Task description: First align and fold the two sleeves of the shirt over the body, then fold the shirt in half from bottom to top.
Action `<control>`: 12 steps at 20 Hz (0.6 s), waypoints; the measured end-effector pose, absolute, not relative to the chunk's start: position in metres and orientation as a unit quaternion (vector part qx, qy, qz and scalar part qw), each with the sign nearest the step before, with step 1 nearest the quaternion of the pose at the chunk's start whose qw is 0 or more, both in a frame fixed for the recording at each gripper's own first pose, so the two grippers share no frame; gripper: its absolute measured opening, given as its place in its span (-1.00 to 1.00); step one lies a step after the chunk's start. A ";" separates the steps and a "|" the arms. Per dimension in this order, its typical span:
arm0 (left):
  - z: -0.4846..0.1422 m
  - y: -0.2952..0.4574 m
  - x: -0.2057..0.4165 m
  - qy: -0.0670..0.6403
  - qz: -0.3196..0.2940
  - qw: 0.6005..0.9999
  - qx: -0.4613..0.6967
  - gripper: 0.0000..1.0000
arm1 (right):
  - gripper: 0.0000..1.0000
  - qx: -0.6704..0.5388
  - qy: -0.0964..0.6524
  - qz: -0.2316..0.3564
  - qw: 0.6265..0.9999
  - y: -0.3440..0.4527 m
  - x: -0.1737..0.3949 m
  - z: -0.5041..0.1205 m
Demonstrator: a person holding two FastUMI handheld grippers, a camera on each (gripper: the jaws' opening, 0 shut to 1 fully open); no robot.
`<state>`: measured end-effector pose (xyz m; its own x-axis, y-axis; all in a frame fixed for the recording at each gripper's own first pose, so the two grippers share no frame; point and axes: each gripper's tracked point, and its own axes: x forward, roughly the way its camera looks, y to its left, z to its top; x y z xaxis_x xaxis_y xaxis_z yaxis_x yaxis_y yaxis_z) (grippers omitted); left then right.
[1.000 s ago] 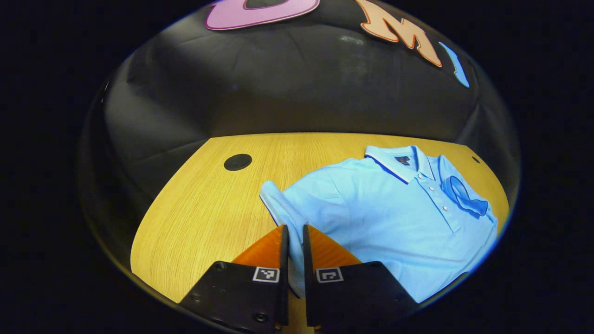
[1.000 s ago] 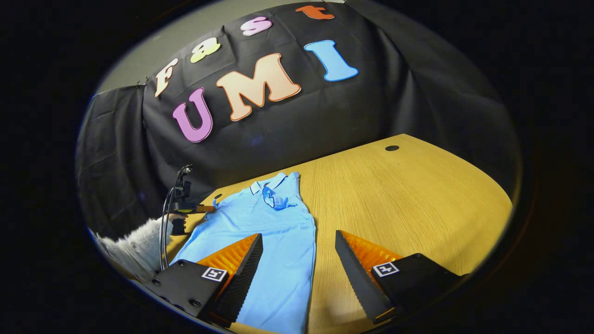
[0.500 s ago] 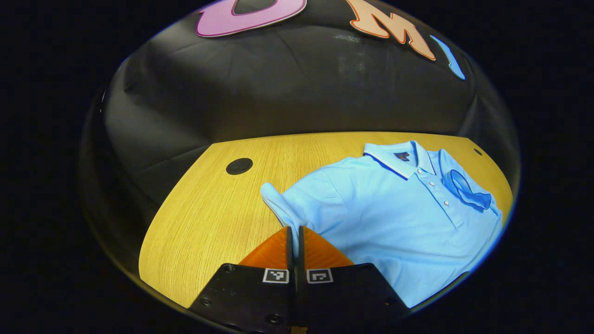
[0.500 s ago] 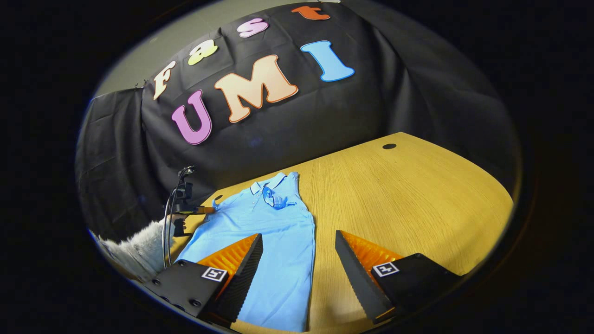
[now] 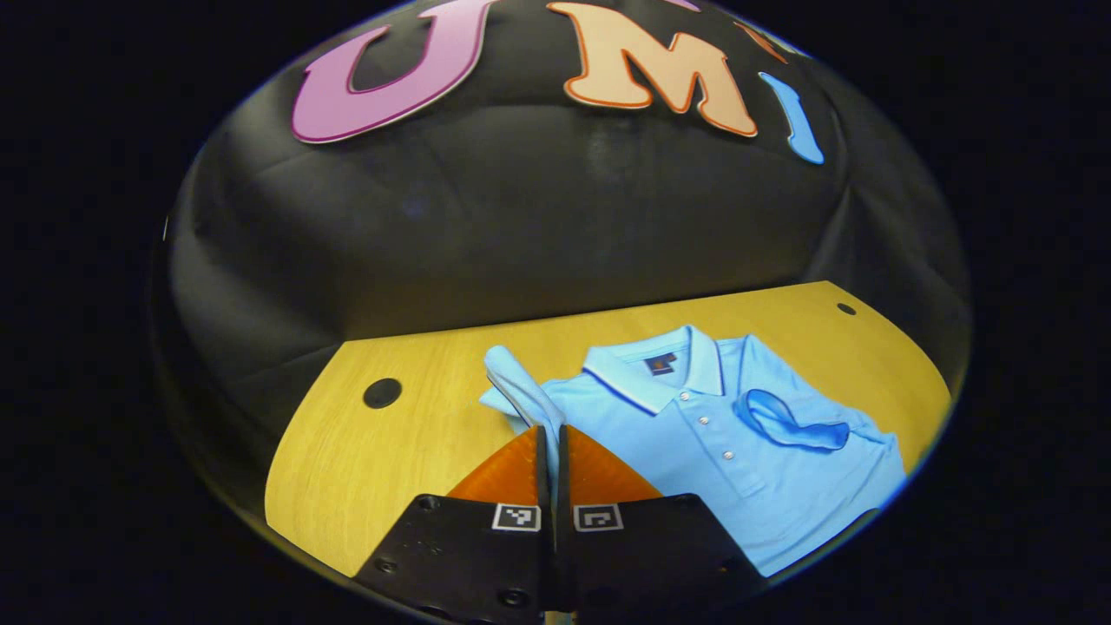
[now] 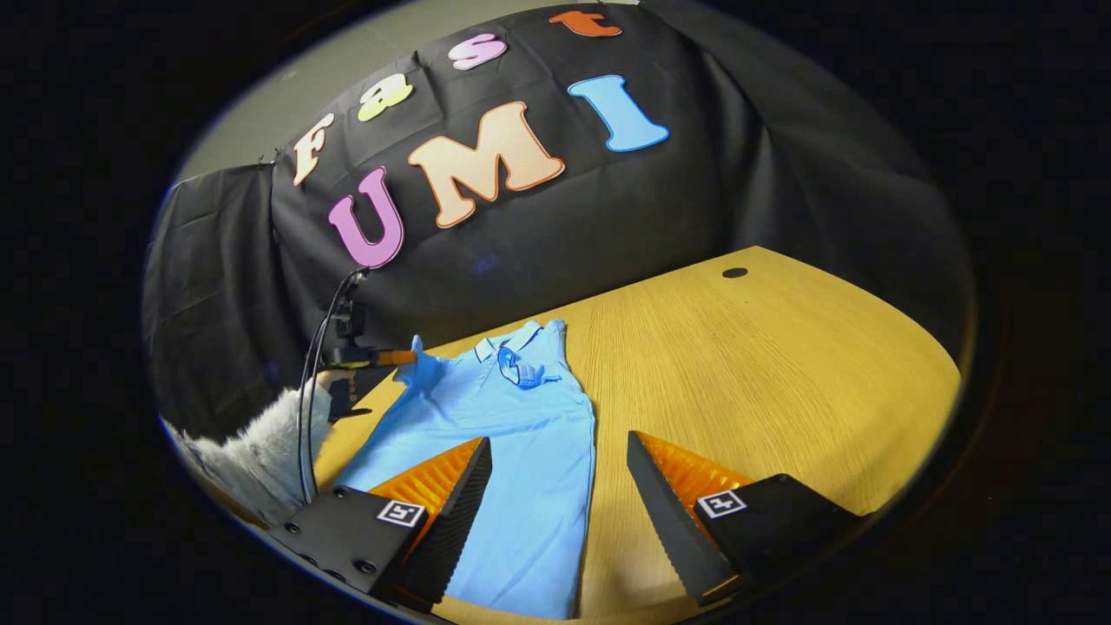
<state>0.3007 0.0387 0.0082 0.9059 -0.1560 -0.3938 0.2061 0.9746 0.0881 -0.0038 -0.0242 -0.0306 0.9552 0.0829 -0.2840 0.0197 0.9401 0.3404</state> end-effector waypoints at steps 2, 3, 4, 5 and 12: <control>0.003 0.009 0.305 0.202 -0.111 0.970 0.075 -1.00 | 0.96 0.171 0.154 0.020 0.973 -0.022 -0.004 -0.035; -0.001 -0.005 0.307 0.204 -0.119 0.968 0.083 -1.00 | 0.96 0.170 0.158 0.023 0.972 -0.020 -0.005 -0.038; -0.005 -0.017 0.310 0.207 -0.125 0.966 0.091 -1.00 | 0.95 0.168 0.160 0.026 0.972 -0.019 -0.005 -0.039; -0.010 -0.028 0.312 0.210 -0.129 0.964 0.099 -1.00 | 0.96 0.167 0.162 0.029 0.972 -0.017 -0.003 -0.040; -0.031 -0.065 0.301 0.233 -0.166 0.956 0.070 -0.19 | 0.95 0.156 0.176 0.054 0.970 0.001 -0.003 -0.047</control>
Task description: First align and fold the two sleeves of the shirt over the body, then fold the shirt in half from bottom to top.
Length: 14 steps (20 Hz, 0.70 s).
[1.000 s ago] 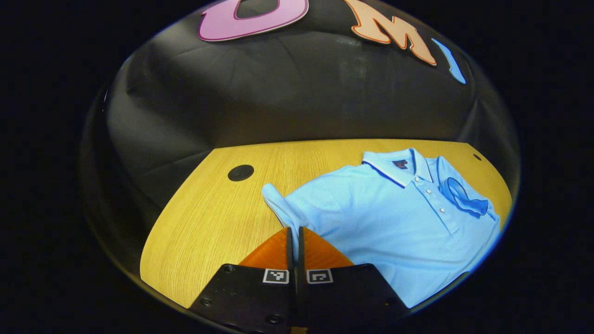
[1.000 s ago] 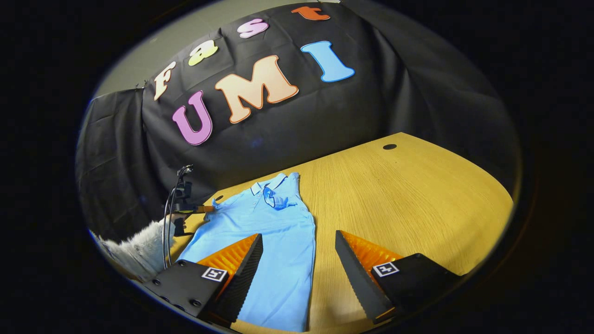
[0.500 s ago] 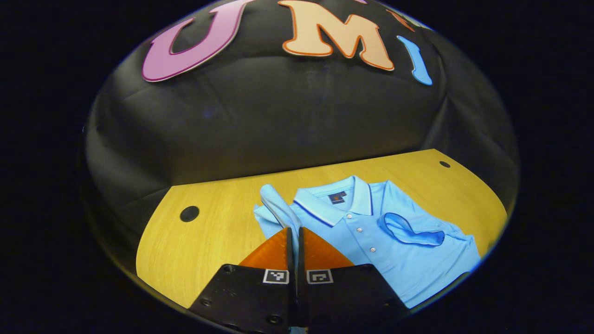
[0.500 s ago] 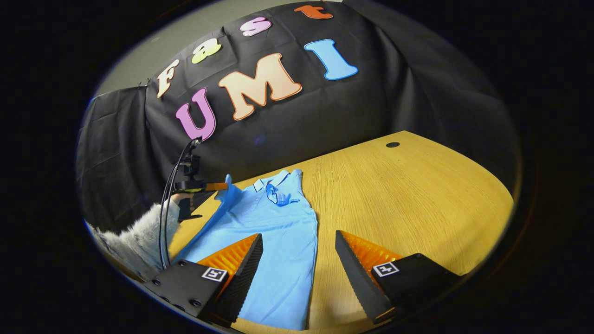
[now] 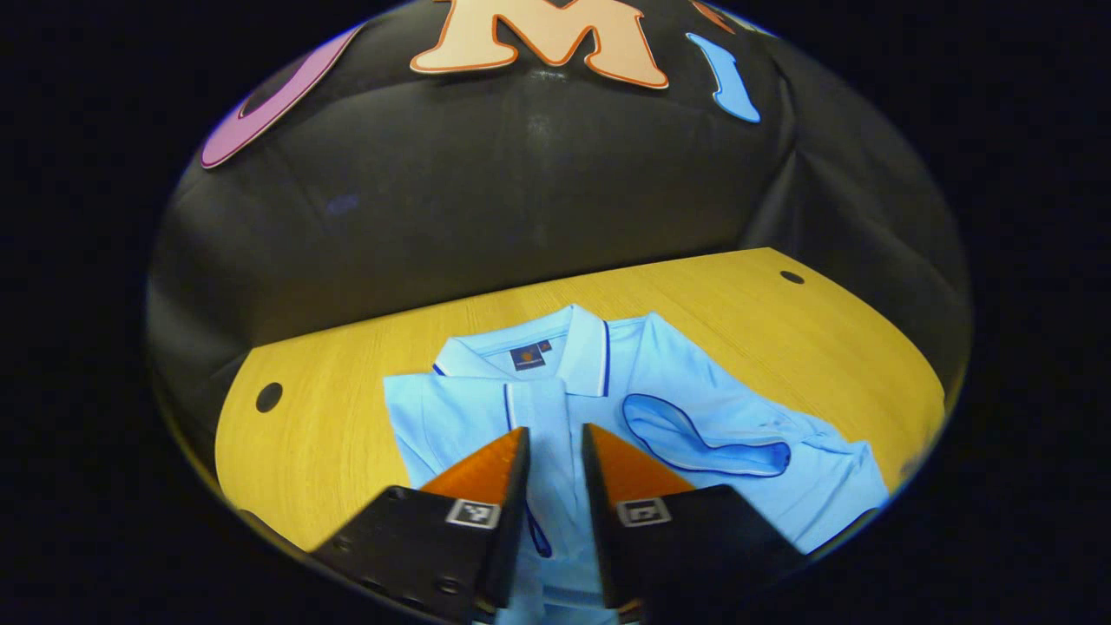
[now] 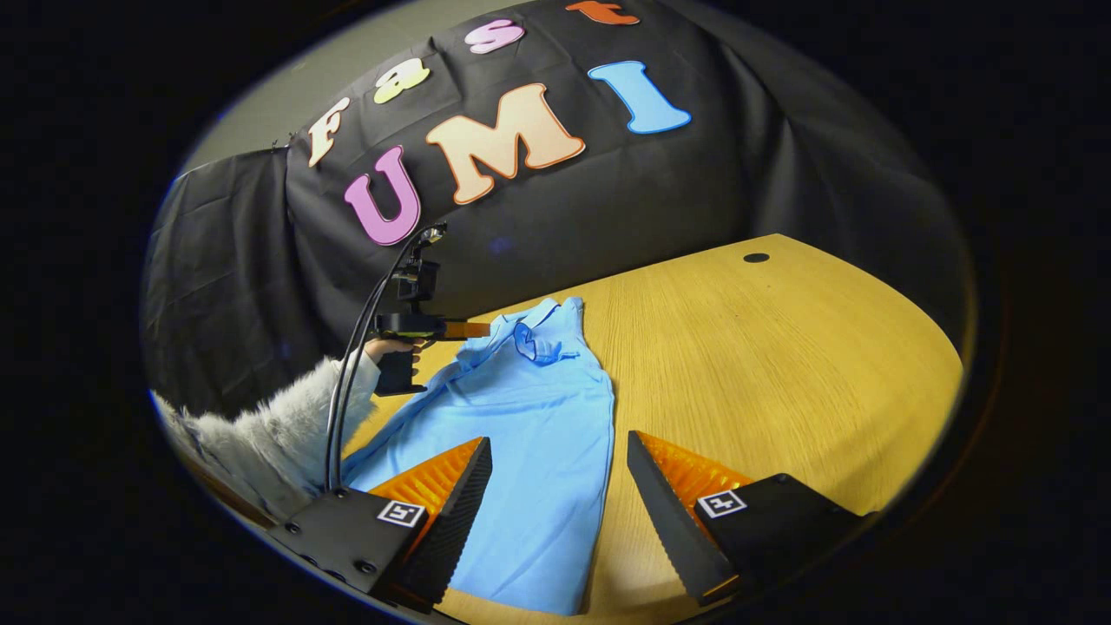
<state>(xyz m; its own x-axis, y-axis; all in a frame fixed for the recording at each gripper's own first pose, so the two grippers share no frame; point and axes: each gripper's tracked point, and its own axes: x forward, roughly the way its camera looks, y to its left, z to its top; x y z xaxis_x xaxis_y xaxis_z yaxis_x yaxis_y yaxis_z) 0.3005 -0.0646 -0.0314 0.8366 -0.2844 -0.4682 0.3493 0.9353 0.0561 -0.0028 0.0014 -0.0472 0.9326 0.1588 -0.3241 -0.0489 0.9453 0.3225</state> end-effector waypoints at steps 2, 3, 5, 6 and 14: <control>-0.024 -0.053 0.294 0.222 -0.154 0.960 0.068 0.97 | 0.95 0.150 0.178 0.060 0.971 0.008 -0.004 -0.049; -0.018 -0.044 0.287 0.217 -0.145 0.963 0.071 0.99 | 0.94 0.147 0.180 0.063 0.971 0.010 -0.004 -0.052; -0.013 -0.028 0.264 0.222 -0.130 0.963 0.076 0.90 | 0.95 0.136 0.183 0.067 0.971 0.014 -0.008 -0.054; -0.009 -0.023 0.248 0.224 -0.132 0.963 0.072 0.91 | 0.96 0.129 0.183 0.069 0.972 0.017 -0.010 -0.055; -0.015 0.010 0.085 0.230 -0.146 0.961 0.041 0.88 | 0.95 0.061 0.200 0.097 0.973 0.035 -0.046 -0.070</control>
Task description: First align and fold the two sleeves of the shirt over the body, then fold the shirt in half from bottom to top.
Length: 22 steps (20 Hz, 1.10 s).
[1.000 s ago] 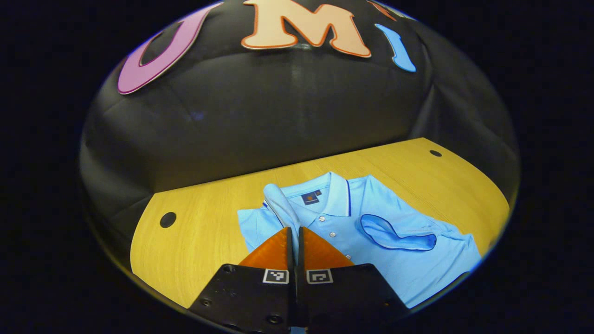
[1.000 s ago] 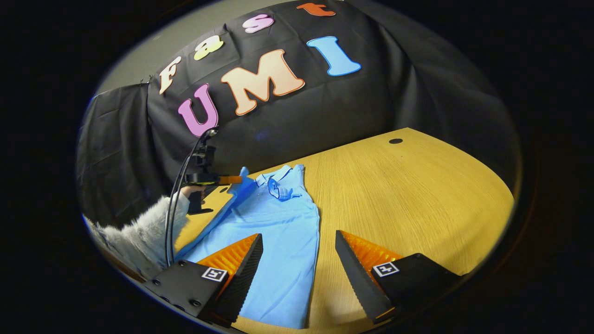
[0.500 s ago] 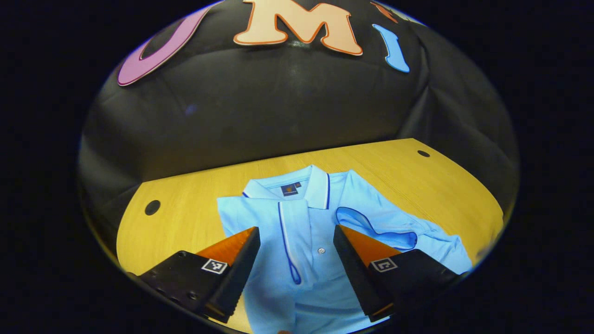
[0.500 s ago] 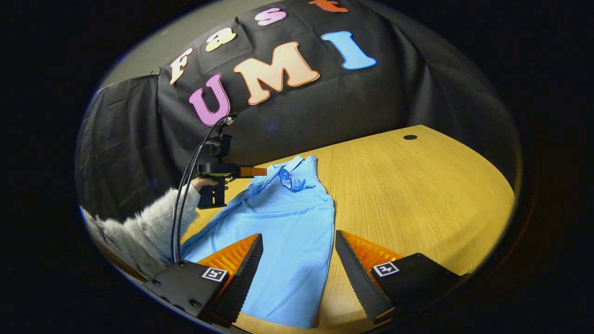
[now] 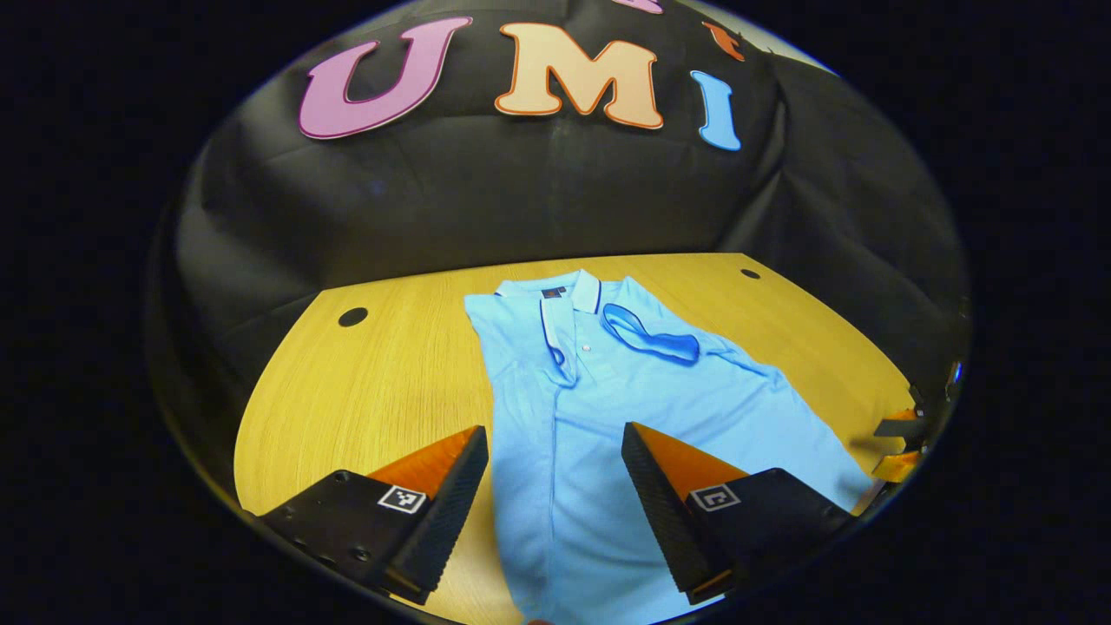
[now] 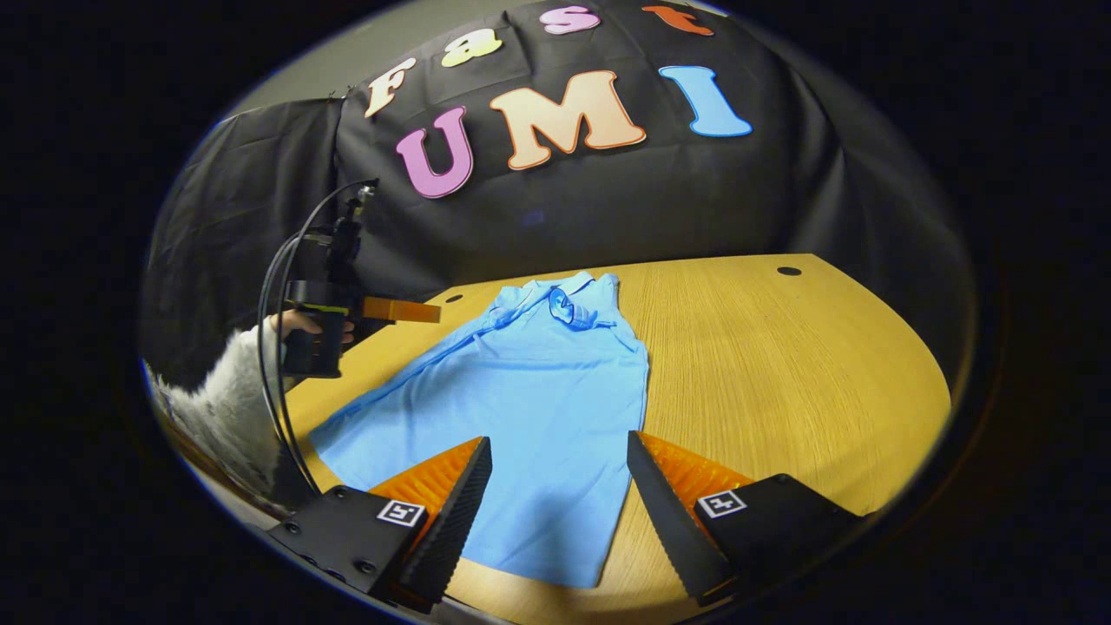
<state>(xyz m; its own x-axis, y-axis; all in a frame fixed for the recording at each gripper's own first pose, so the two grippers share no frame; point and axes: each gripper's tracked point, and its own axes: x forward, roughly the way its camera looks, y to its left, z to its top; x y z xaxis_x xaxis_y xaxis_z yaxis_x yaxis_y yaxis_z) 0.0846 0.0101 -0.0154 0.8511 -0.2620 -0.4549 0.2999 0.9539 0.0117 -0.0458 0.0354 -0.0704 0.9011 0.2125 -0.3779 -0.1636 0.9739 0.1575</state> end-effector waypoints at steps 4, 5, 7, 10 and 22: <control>-0.031 0.011 0.012 0.241 -0.153 0.958 0.038 0.93 | 0.96 0.028 0.219 0.108 0.969 0.040 -0.066 -0.084; -0.035 0.010 -0.005 0.240 -0.153 0.958 0.034 0.93 | 0.96 0.020 0.224 0.110 0.968 0.040 -0.072 -0.087; -0.047 0.012 -0.034 0.242 -0.146 0.959 0.032 0.92 | 0.95 0.007 0.231 0.110 0.967 0.039 -0.079 -0.093; -0.067 0.013 -0.073 0.260 -0.140 0.955 0.042 0.93 | 0.96 -0.010 0.239 0.103 0.966 0.036 -0.085 -0.101; -0.110 0.040 -0.120 0.277 -0.084 0.956 0.045 0.93 | 0.97 -0.034 0.254 0.112 0.960 0.044 -0.101 -0.119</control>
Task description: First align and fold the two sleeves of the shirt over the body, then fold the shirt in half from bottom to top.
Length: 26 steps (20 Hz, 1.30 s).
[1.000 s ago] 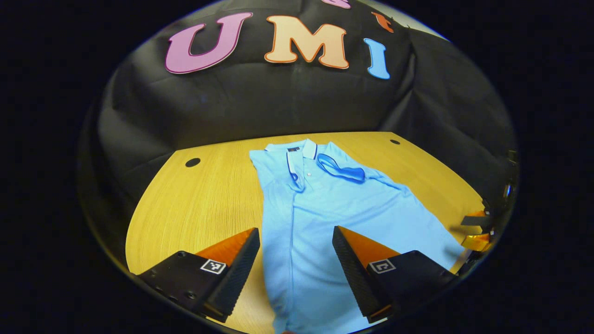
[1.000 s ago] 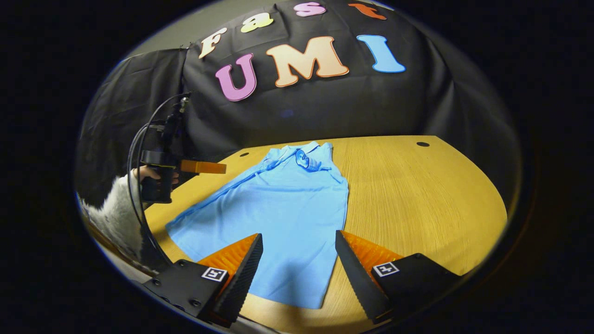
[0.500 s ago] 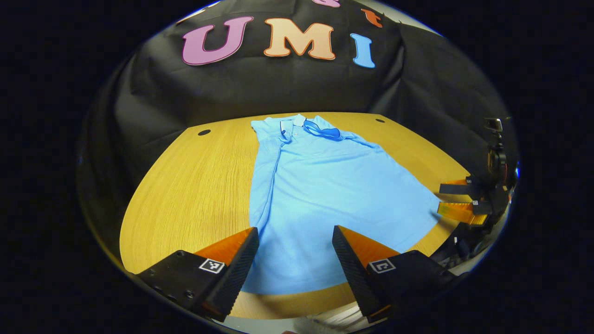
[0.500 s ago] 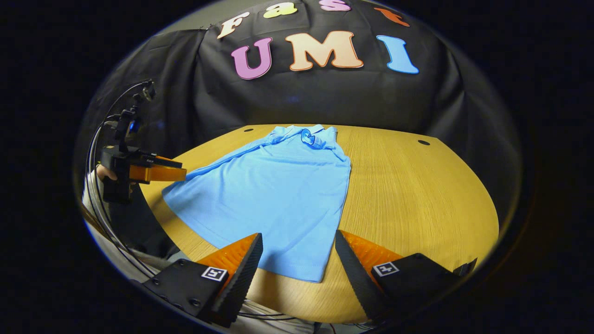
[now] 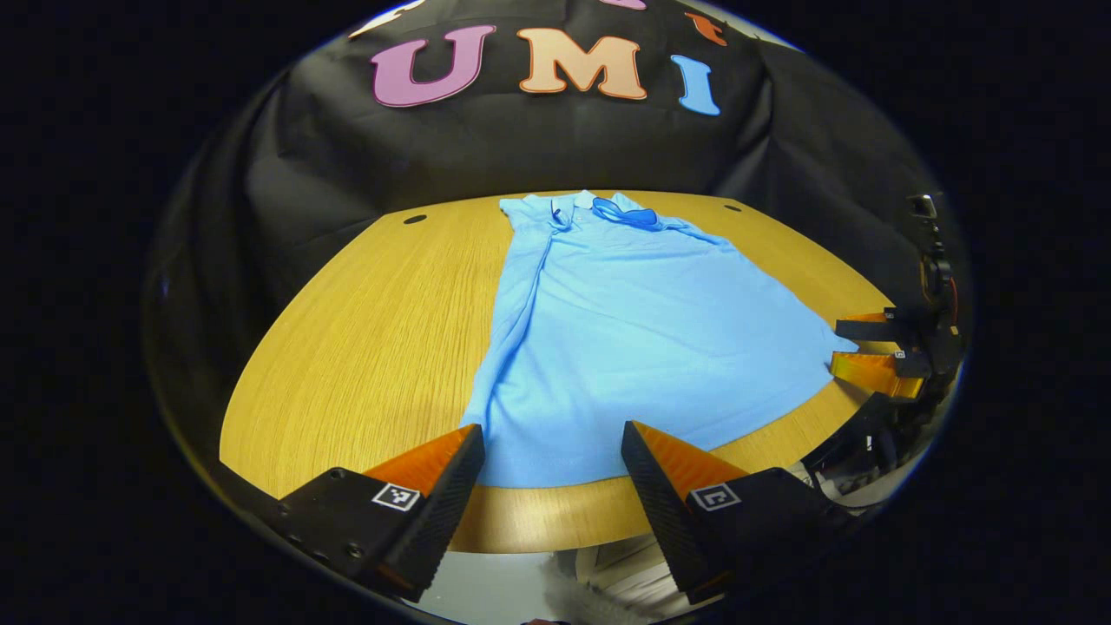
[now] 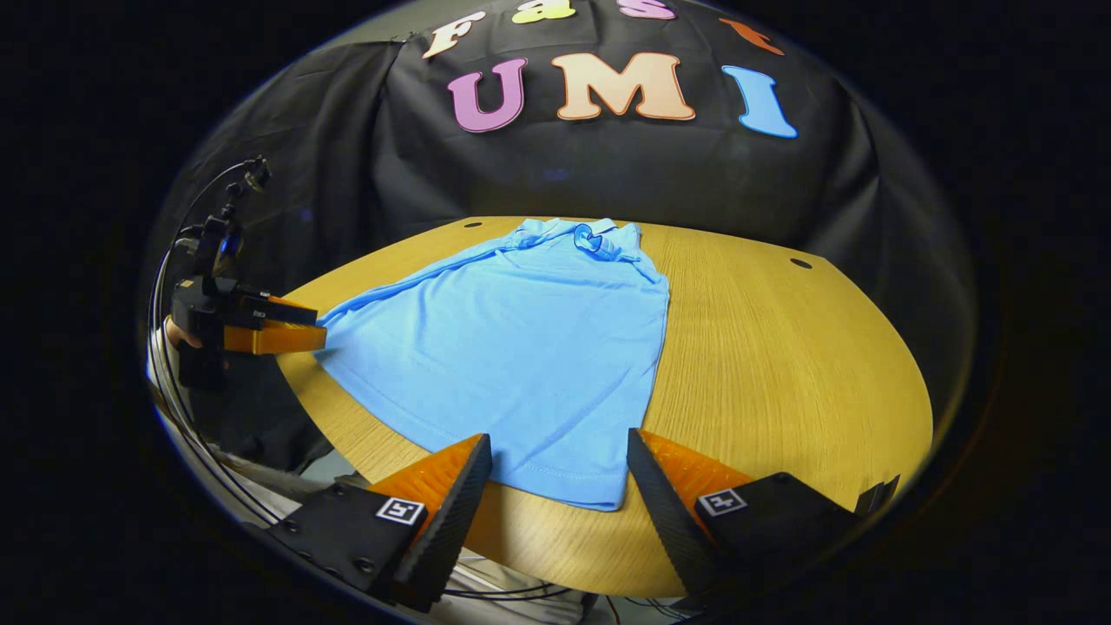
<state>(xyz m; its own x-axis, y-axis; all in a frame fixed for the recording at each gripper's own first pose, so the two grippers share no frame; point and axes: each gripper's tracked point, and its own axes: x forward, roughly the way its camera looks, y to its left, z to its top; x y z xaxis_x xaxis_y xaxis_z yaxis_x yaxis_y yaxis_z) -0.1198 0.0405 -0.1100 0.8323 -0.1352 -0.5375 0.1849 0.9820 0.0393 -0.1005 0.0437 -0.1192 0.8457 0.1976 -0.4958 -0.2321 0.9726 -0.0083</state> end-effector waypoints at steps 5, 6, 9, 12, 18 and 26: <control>-0.115 0.047 -0.115 0.275 -0.076 0.958 0.034 0.89 | 0.97 -0.034 0.253 0.113 0.960 0.044 -0.101 -0.120; -0.115 0.045 -0.115 0.273 -0.079 0.958 0.029 0.90 | 0.97 -0.033 0.253 0.114 0.960 0.046 -0.101 -0.119; -0.116 0.041 -0.116 0.260 -0.090 0.961 0.027 0.82 | 0.79 -0.032 0.255 0.117 0.959 0.047 -0.101 -0.120; -0.115 0.036 -0.114 0.254 -0.094 0.963 0.016 0.36 | 0.82 -0.028 0.258 0.126 0.957 0.052 -0.103 -0.119; -0.114 0.026 -0.108 0.242 -0.091 0.966 -0.020 -0.91 | -0.25 -0.030 0.259 0.164 0.951 0.075 -0.110 -0.121; -0.109 0.027 -0.104 0.223 -0.072 0.969 -0.072 -1.00 | -0.94 -0.035 0.252 0.148 0.956 0.073 -0.107 -0.112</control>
